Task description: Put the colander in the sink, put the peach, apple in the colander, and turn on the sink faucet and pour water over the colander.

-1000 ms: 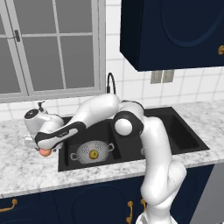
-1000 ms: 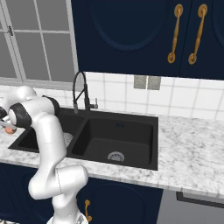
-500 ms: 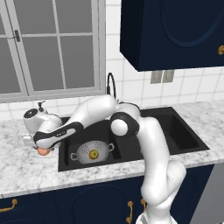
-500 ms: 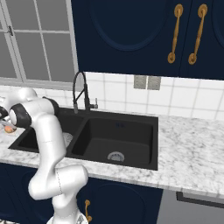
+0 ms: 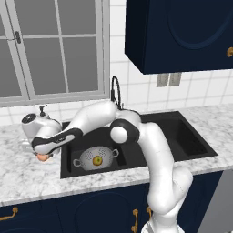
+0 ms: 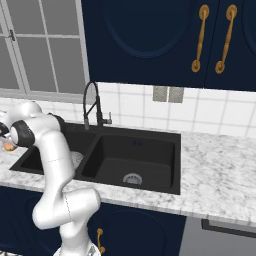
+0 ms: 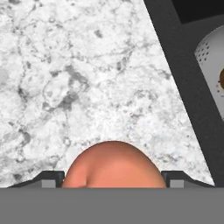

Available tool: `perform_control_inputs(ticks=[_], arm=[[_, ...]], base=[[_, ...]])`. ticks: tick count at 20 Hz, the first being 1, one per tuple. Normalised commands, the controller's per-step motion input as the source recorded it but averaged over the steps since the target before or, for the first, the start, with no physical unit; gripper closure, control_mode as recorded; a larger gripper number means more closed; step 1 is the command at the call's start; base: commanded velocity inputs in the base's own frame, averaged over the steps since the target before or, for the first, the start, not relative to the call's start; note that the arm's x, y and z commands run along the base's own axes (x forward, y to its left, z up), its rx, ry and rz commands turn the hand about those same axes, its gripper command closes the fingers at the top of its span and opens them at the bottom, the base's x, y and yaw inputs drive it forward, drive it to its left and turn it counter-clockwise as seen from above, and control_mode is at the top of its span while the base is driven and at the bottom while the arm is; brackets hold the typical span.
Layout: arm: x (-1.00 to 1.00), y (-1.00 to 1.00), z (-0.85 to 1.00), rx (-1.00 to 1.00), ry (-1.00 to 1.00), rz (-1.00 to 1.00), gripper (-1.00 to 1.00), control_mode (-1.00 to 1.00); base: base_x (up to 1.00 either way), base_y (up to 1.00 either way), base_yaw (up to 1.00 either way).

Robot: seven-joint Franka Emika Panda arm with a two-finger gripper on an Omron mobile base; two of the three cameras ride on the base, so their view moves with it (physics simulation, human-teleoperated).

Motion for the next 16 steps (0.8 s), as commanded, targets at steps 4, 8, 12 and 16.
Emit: perform_control_inputs(ticks=[4, 8, 12, 16], arm=[[-0.09, -0.52, 0.22, 0.00, -0.01, -0.08, 1.00, -1.00], [-0.44, -0.95, 0.27, 0.00, -0.04, -0.10, 1.00, -1.00], [-0.51, -1.00, 0.30, 0.00, -0.02, -0.12, 1.00, -1.00], [-0.49, -1.00, 0.19, 0.00, -0.01, -0.14, 1.00, -1.00]], base=[[0.00, 0.00, 0.00], [0.00, 0.00, 0.00], [0.00, 0.00, 0.00], [0.00, 0.00, 0.00]])
